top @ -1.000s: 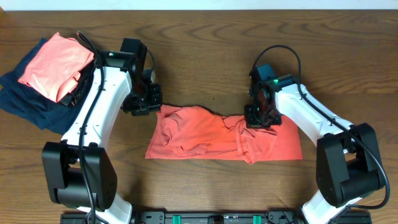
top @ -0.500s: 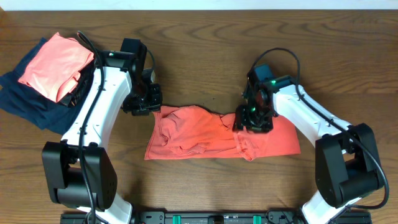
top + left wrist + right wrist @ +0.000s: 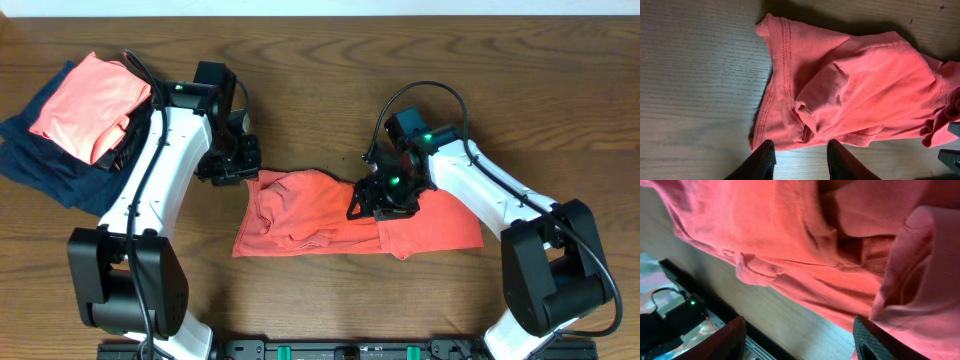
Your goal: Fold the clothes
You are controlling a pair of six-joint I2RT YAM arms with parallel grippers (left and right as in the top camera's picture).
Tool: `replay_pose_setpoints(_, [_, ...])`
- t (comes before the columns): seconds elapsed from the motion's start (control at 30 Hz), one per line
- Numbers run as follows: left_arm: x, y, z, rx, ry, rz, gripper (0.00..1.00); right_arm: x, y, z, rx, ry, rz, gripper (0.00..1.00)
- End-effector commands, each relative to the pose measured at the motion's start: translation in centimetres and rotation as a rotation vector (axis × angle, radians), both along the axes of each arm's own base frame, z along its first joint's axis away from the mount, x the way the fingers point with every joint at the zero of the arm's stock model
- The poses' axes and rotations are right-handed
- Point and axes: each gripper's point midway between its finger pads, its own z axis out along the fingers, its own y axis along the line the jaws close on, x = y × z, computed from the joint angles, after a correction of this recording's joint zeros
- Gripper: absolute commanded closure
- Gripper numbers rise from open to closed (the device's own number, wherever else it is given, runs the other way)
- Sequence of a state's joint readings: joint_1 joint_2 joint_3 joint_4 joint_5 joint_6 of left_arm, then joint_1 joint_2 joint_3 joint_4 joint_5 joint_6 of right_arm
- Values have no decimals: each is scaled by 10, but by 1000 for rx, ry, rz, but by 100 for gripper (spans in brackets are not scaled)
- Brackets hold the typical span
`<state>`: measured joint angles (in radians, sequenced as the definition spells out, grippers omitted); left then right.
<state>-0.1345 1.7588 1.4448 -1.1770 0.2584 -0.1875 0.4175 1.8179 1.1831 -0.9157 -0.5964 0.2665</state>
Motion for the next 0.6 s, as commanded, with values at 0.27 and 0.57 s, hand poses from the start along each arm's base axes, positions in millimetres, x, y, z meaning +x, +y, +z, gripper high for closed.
replay_pose_setpoints(0.27, [5,4,3,14,-20,2,45,30,-68,10,-380,-216,-120,30])
replay_pose_setpoints(0.57, [1,5,-27,16,-2,-58,27,27,-134,25,-585,-205,-250,25])
